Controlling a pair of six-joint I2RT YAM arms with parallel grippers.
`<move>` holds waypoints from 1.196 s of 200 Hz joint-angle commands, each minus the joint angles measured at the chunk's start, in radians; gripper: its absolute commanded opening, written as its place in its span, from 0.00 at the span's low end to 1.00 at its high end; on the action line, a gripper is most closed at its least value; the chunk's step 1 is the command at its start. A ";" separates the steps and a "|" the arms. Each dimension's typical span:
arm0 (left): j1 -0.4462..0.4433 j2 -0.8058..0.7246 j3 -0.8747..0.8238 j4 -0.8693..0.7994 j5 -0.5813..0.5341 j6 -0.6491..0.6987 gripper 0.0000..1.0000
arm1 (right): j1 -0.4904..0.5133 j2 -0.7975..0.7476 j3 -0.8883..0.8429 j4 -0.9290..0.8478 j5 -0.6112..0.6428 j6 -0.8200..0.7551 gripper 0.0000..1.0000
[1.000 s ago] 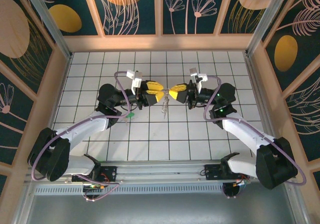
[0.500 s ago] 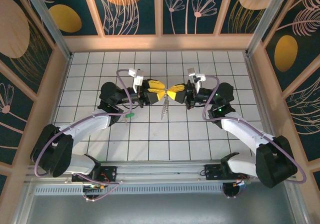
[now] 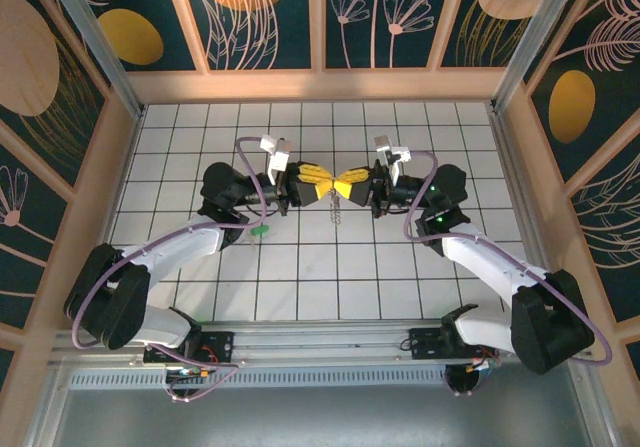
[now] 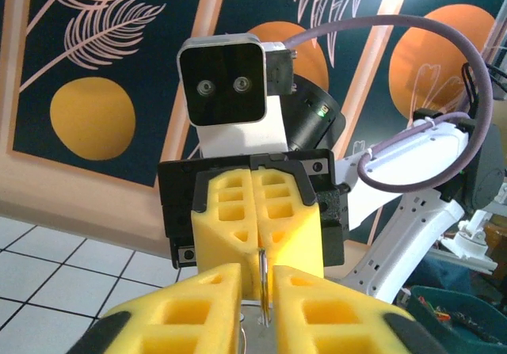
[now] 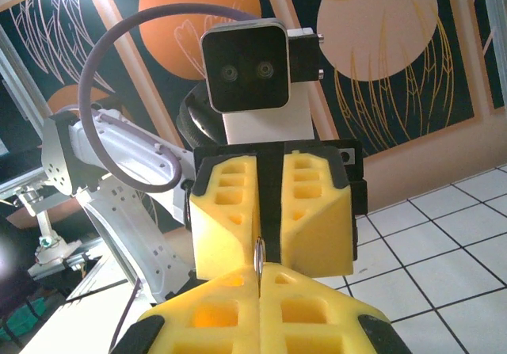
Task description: Put the keys on the keyring
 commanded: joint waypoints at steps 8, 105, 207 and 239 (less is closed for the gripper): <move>-0.006 0.008 0.031 0.038 0.026 -0.005 0.10 | 0.008 0.004 0.034 0.030 0.013 -0.025 0.00; -0.009 -0.012 0.076 -0.177 0.010 0.142 0.00 | -0.077 -0.133 -0.025 -0.261 0.044 -0.164 0.32; -0.009 -0.008 0.244 -0.673 0.053 0.529 0.00 | -0.095 -0.174 -0.007 -0.583 0.087 -0.376 0.50; -0.009 0.000 0.269 -0.746 0.061 0.589 0.00 | -0.095 -0.164 -0.008 -0.591 0.074 -0.390 0.52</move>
